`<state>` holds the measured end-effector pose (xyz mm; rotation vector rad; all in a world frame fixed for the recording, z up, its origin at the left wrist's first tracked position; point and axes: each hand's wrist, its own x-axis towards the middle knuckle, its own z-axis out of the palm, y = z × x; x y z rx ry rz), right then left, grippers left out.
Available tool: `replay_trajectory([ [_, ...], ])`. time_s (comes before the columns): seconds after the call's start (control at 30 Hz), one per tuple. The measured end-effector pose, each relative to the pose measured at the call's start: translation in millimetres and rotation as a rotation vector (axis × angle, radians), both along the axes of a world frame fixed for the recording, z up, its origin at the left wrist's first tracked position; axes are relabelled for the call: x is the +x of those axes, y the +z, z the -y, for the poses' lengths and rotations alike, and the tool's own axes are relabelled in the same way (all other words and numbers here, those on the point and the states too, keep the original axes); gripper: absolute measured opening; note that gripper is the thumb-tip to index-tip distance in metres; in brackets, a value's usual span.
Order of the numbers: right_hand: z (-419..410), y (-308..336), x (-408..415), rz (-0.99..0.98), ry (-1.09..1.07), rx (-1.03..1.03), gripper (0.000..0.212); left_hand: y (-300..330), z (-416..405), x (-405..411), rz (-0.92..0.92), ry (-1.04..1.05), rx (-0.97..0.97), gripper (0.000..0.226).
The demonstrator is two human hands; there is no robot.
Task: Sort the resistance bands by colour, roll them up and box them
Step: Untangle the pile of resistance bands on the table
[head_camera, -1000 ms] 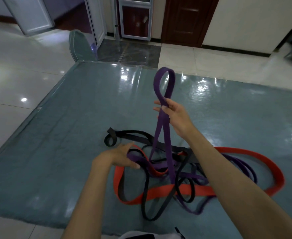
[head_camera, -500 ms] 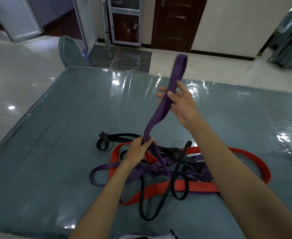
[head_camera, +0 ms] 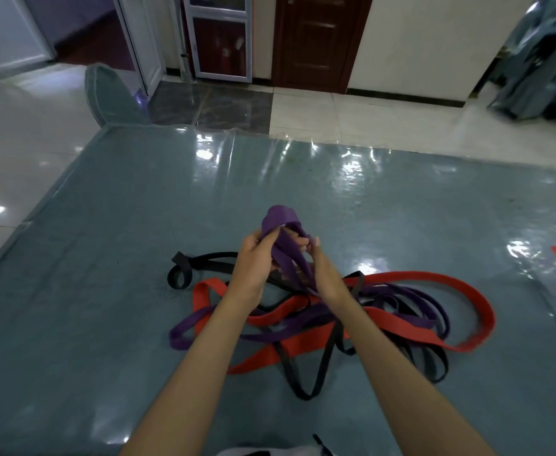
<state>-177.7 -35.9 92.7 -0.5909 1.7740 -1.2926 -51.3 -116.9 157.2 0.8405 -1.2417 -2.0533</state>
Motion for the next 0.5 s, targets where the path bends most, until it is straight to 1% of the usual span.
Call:
replay_trajectory([
  [0.03, -10, -9, 6, -0.016, 0.005, -0.040, 0.057, -2, 1, 2, -0.003, 0.017, 0.026, 0.034],
  [0.07, -20, -19, 9, -0.080, 0.026, -0.075, 0.058, -4, 3, 5, -0.009, 0.042, 0.065, 0.037],
  [0.13, -44, -34, 13, -0.206, 0.079, -0.060, 0.056, -11, 8, 11, -0.022, 0.126, 0.180, 0.042],
  [0.2, -62, -48, 16, -0.343, 0.203, -0.005, 0.041, -22, 10, 19, -0.062, 0.213, 0.324, 0.045],
  [0.27, -71, -60, 17, -0.496, 0.355, 0.048, 0.031, -33, 8, 27, -0.184, 0.289, 0.453, 0.043],
  [0.3, -71, -69, 15, -0.584, 0.375, 0.078, 0.027, -38, 5, 30, -0.249, 0.323, 0.486, 0.043],
  [0.37, -70, -87, 11, -0.734, 0.353, 0.115, 0.016, -42, 2, 35, -0.307, 0.361, 0.483, 0.046],
  [0.4, -68, -93, 9, -0.777, 0.325, 0.131, 0.013, -40, 1, 36, -0.316, 0.367, 0.467, 0.047],
  [0.43, -67, -96, 8, -0.795, 0.293, 0.146, 0.014, -37, 1, 38, -0.330, 0.366, 0.446, 0.048],
  [0.5, -65, -101, 4, -0.864, 0.224, 0.157, 0.025, -26, 4, 42, -0.370, 0.368, 0.396, 0.048],
])
